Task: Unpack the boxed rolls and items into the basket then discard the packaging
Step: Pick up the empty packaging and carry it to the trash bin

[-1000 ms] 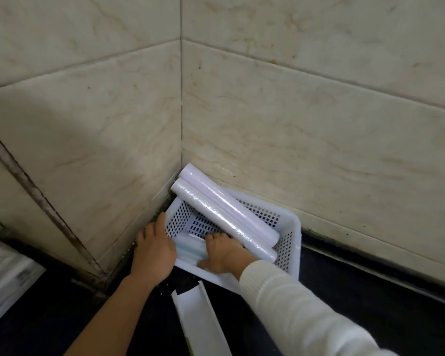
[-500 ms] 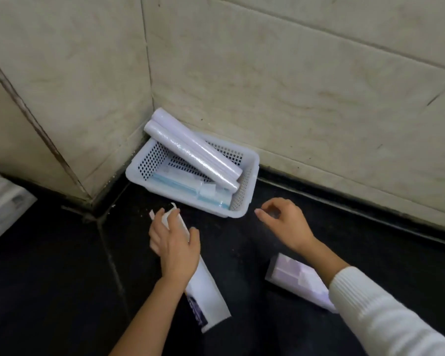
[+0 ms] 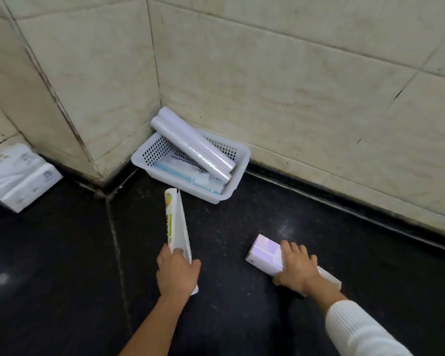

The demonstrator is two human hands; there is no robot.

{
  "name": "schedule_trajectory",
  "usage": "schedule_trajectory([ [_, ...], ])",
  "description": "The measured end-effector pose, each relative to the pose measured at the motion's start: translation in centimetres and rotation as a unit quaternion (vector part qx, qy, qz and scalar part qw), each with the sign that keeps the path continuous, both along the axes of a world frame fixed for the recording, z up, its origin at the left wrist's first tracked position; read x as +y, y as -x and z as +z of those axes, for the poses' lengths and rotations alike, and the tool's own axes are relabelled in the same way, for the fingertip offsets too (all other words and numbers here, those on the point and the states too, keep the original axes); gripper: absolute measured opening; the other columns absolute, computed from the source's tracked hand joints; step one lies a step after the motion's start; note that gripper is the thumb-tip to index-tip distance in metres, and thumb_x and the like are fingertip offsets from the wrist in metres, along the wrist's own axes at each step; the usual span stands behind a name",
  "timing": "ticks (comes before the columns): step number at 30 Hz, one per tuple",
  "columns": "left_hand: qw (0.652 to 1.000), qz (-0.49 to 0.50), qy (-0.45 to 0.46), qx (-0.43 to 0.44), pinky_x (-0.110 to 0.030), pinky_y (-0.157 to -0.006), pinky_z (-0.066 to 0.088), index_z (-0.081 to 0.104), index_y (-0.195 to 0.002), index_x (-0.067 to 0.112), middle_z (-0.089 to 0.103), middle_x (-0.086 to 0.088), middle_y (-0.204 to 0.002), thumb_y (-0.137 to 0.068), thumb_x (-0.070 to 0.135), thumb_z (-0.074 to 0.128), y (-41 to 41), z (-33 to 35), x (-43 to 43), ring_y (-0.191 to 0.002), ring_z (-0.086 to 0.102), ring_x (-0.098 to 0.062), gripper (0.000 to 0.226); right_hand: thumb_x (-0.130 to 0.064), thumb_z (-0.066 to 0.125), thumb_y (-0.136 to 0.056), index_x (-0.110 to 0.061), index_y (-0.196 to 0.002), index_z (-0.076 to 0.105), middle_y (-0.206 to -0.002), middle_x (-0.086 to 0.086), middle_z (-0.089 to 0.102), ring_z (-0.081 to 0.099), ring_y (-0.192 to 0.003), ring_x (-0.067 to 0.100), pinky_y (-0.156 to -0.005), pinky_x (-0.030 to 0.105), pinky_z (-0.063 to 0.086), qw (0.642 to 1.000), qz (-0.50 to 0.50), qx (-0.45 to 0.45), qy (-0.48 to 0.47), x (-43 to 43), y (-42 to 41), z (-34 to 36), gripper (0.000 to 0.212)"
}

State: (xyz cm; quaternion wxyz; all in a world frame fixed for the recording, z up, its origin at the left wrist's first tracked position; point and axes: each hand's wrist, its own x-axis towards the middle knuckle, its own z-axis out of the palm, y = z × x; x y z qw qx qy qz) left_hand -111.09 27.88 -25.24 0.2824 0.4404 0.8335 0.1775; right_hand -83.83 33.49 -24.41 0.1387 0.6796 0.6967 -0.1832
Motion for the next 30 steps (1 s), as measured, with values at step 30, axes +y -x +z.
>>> schedule_trajectory([
  [30,0.828,0.55,-0.072,-0.08,-0.023,-0.048,0.04,0.05,-0.067,0.018,0.059,-0.009,-0.07,-0.078,0.017,0.06,-20.7,4.2,-49.7,-0.061,0.056,-0.026,0.015,-0.044,0.079,-0.068,-0.012,-0.121,0.042,-0.115,0.006,0.054,0.054,-0.092,0.021,-0.075,0.028,0.043,0.85,0.357,0.305,0.241,-34.5,5.9,2.1,0.072],
])
